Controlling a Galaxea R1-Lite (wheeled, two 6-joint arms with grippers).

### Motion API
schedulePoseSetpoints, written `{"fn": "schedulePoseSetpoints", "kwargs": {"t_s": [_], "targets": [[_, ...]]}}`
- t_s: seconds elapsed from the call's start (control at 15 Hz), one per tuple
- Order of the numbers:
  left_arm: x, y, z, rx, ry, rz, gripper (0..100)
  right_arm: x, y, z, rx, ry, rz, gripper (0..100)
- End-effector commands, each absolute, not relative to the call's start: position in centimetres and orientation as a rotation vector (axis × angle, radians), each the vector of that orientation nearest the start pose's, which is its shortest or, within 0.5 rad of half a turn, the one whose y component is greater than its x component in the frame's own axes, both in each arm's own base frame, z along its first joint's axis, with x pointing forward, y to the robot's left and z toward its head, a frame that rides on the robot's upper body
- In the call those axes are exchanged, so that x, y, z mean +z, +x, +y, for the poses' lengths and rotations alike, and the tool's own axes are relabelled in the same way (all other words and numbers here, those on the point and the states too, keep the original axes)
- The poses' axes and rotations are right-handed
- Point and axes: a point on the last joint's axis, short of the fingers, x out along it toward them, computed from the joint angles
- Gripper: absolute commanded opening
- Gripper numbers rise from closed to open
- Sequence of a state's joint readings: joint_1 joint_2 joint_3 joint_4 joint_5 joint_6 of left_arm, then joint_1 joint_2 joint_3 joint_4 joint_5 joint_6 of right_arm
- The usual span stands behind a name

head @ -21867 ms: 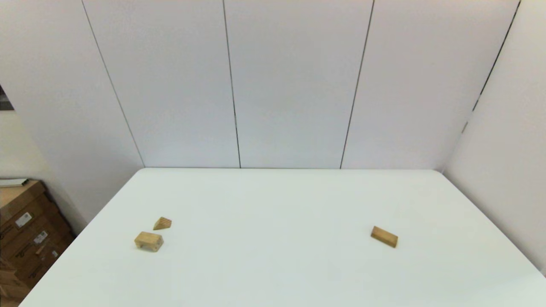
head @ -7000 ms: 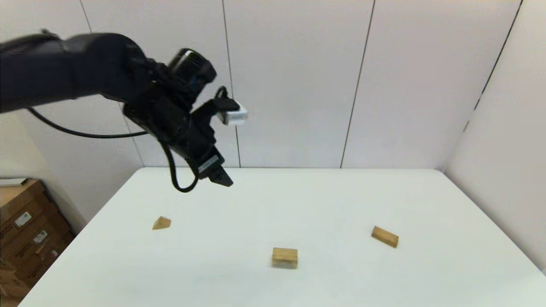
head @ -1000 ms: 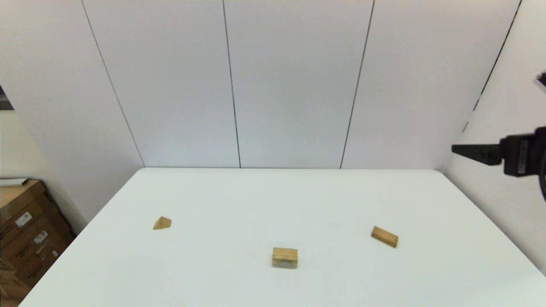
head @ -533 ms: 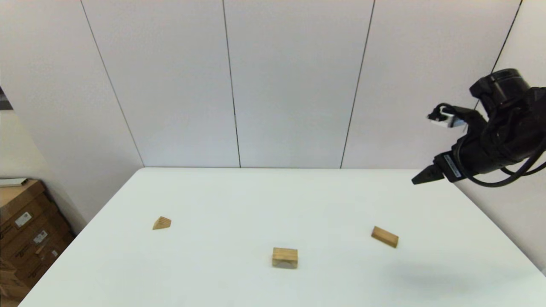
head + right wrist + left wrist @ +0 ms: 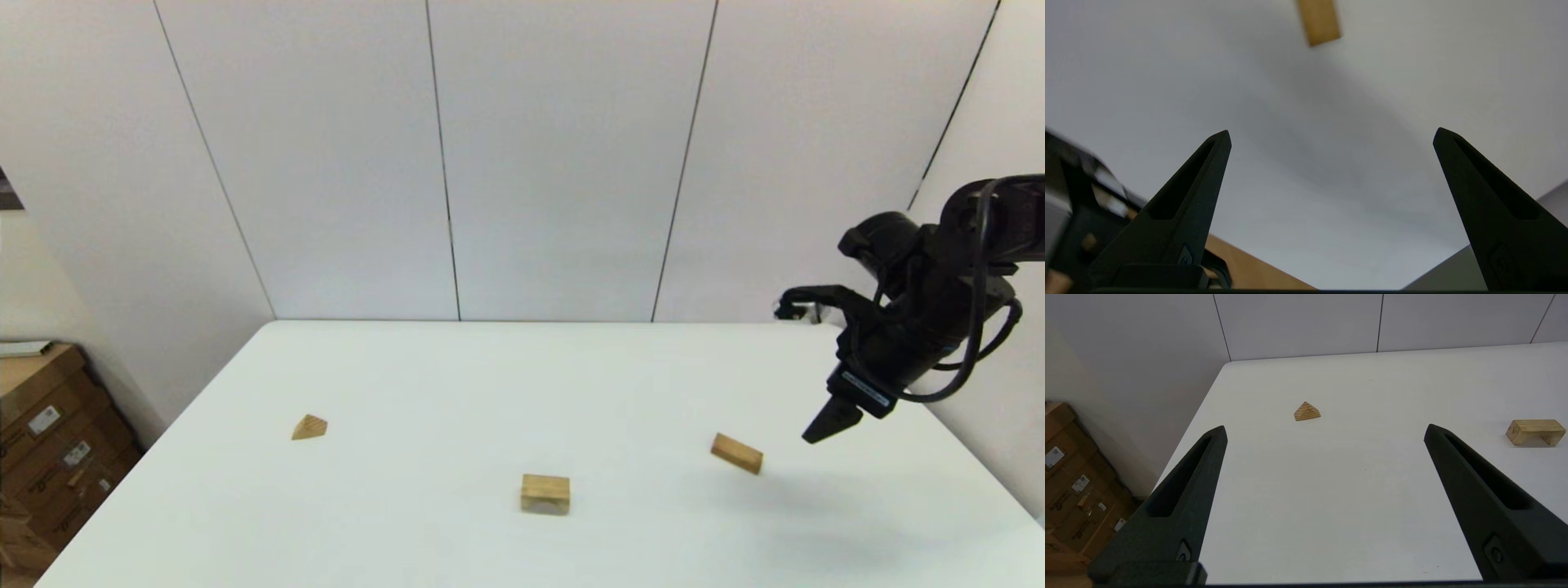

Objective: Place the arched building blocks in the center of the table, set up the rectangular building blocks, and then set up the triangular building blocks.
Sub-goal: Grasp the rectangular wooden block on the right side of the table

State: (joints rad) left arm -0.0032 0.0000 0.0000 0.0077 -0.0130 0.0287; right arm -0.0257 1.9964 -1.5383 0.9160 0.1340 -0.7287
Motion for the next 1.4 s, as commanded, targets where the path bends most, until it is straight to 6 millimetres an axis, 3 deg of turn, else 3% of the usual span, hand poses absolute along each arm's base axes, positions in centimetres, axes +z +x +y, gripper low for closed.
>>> {"fn": "schedulePoseSetpoints", "kwargs": {"t_s": [0.07,0.67,0.87,1.4], "targets": [[7.5,-2.3,0.0,-0.017,0.029,0.009,100,13.9,34.2,-0.3,0.732,-0.605,1.304,100],[7.5,-2.3,0.0,-0.017,0.029,0.009,100,10.1,37.6,4.0,0.792,-0.621,1.335,100],[7.5,-2.3,0.0,-0.017,0.029,0.009,100,9.5,38.7,4.0,0.776,-0.611,1.333,100],[7.5,-2.3,0.0,-0.017,0.029,0.009,100,5.4,40.3,3.8,0.793,-0.612,1.384,100]]}}
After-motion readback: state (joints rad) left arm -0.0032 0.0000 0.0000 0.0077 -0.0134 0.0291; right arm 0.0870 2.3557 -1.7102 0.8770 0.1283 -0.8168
